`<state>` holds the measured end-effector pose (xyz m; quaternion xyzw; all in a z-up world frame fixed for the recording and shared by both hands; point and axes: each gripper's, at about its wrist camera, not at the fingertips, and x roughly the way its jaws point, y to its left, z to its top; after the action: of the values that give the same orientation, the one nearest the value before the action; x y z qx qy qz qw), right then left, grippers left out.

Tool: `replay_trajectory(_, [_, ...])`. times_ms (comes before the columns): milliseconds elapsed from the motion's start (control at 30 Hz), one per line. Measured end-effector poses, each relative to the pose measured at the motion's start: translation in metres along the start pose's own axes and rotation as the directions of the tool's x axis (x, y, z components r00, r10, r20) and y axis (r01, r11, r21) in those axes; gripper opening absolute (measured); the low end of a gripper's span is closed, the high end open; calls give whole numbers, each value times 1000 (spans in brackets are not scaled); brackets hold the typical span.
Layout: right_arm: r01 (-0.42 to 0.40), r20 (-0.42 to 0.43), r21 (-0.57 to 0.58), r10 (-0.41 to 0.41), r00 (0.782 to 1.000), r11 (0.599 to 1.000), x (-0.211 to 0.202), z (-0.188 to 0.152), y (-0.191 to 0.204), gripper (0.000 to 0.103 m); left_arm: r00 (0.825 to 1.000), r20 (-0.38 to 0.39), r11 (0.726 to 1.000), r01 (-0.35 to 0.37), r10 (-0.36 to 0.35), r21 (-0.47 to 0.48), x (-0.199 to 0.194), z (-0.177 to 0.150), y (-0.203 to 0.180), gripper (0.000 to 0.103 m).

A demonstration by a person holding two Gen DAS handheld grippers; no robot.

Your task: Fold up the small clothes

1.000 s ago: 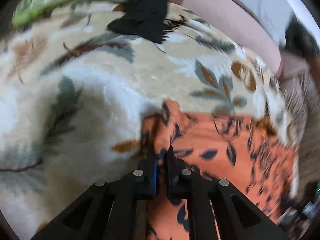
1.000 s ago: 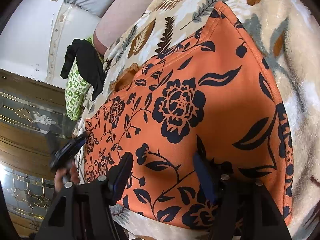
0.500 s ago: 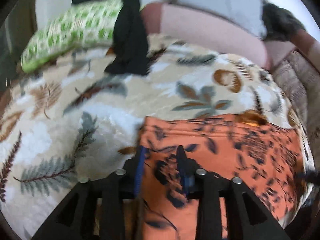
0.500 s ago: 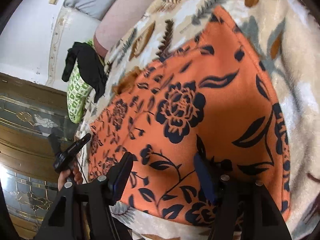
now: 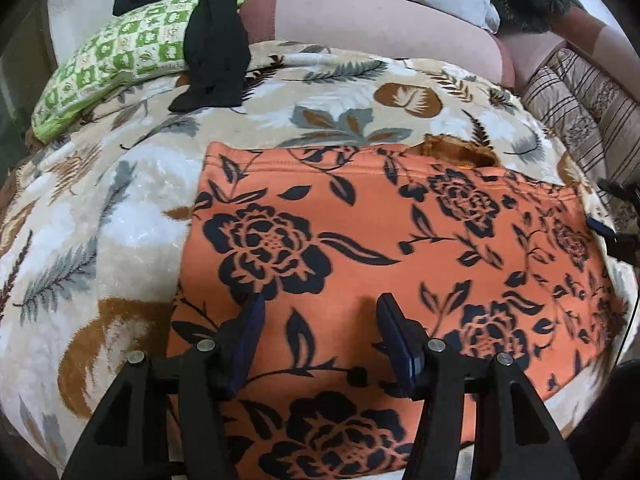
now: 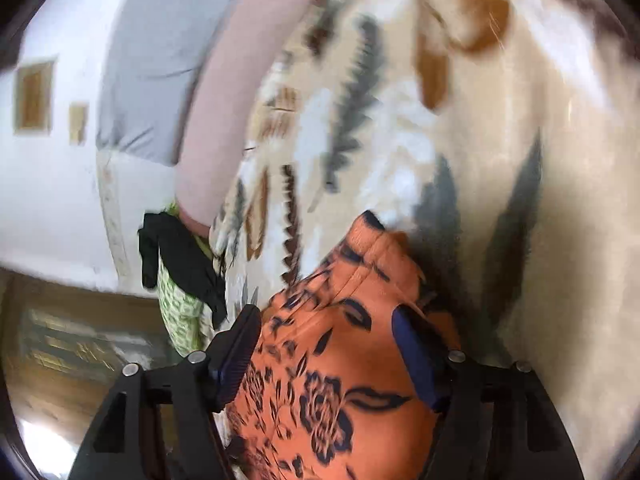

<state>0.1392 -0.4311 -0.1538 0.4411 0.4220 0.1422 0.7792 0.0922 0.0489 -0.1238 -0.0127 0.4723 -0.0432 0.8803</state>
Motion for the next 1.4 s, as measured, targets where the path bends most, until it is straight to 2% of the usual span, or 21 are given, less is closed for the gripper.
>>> replay_trajectory(133, [-29, -13, -28, 29, 999, 999, -34, -47, 15, 73, 1000, 26, 1000, 6, -6, -22, -9, -3, -2, 60])
replay_trajectory(200, [-83, -23, -19, 83, 996, 996, -46, -77, 18, 74, 999, 39, 1000, 18, -17, -24, -13, -11, -3, 65])
replay_trajectory(267, [-117, -59, -15, 116, 991, 993, -49, -95, 16, 77, 999, 33, 1000, 10, -9, -15, -11, -17, -4, 68])
replay_trajectory(300, [-102, -82, -20, 100, 992, 995, -44, -101, 12, 77, 1000, 12, 1000, -6, 6, -8, -4, -19, -3, 68])
replay_trajectory(367, [2, -95, -2, -3, 996, 1000, -34, -102, -8, 77, 1000, -15, 1000, -23, 23, 16, 3, -22, -3, 68])
replay_trajectory(400, [17, -86, 73, -11, 996, 997, -33, -102, -23, 74, 1000, -5, 999, -29, 29, 23, -2, -23, -3, 68])
replay_trajectory(467, [-28, -40, 94, 31, 999, 995, -45, -104, -17, 75, 999, 41, 1000, -11, 11, 4, -18, -24, -1, 68])
replay_trajectory(533, [-37, -22, -22, 36, 999, 999, -57, -108, 9, 76, 997, 82, 1000, -1, 1, -6, -28, -26, 0, 73])
replay_trajectory(567, [-56, -23, -28, 55, 998, 998, -58, -112, 15, 77, 996, 93, 1000, -7, 7, -3, -29, -28, -1, 74])
replay_trajectory(633, [-85, -46, -7, 85, 995, 996, -53, -119, 12, 80, 998, 62, 999, -31, 31, 7, -18, -32, -2, 75])
replay_trajectory(667, [-63, -67, 2, 63, 996, 998, -44, -123, 4, 80, 998, -1, 998, -63, 63, 16, -4, -35, -2, 75])
replay_trajectory(700, [15, -83, 34, -12, 996, 999, -37, -125, -12, 80, 997, -20, 997, -73, 74, 25, 1, -37, -3, 75])
replay_trajectory(733, [32, -89, 91, -24, 996, 995, -32, -129, -25, 79, 997, 0, 996, -79, 79, 30, -2, -38, -4, 75])
replay_trajectory(767, [-25, -53, 144, 33, 998, 989, -36, -131, -31, 78, 997, 16, 996, -81, 81, 32, -9, -38, -6, 75])
replay_trajectory(800, [-30, -37, 147, 36, 999, 989, -41, -133, -27, 79, 998, 25, 997, -66, 66, 27, -15, -37, -7, 75])
replay_trajectory(967, [-44, -45, -6, 44, 998, 999, -43, -129, 15, 79, 992, 115, 998, -55, 51, 30, -38, -38, -13, 77])
replay_trajectory(1067, [-19, -43, -6, 18, 999, 1000, -26, -124, 15, 79, 997, 33, 998, -68, 67, 13, -19, -43, -9, 80])
replay_trajectory(1133, [46, -68, 74, -40, 997, 996, -14, -119, -7, 79, 997, -17, 997, -81, 81, 17, -7, -44, -5, 80])
replay_trajectory(1167, [30, -62, 107, -24, 998, 994, -10, -118, -12, 79, 997, 4, 996, -81, 81, 21, -10, -44, -5, 80])
replay_trajectory(1333, [-18, -2, 7, 18, 1000, 1000, -43, -127, 16, 79, 996, 74, 998, -56, 55, 15, -31, -41, -9, 80])
replay_trajectory(1400, [-41, 32, 22, 40, 999, 999, -60, -137, 15, 79, 994, 89, 998, -56, 56, 3, -32, -43, -8, 81])
